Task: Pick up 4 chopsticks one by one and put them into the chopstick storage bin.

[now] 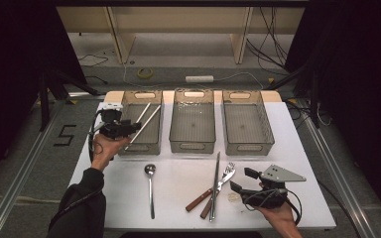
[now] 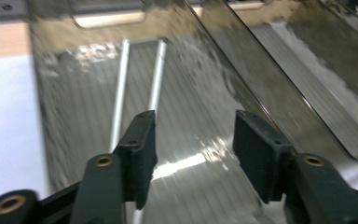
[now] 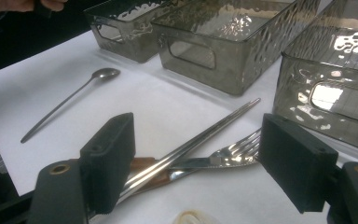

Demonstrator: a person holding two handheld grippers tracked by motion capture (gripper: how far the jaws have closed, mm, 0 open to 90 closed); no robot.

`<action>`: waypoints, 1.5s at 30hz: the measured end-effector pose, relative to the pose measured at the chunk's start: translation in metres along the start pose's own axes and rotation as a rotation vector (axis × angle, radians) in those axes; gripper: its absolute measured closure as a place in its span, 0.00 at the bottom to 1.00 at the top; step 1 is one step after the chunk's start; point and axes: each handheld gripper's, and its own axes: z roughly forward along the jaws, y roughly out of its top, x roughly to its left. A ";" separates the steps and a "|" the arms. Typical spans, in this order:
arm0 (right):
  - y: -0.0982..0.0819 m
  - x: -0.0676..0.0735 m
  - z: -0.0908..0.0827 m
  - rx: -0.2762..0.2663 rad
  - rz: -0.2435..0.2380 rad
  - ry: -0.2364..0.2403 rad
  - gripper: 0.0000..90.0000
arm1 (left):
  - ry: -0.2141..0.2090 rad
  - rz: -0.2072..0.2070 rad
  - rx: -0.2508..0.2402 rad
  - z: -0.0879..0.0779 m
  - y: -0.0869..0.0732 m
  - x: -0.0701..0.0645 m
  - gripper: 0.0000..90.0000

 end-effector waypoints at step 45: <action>-0.003 0.041 0.036 0.207 -0.017 -0.084 0.44 | -0.174 0.156 -0.126 -0.068 -0.078 -0.075 0.26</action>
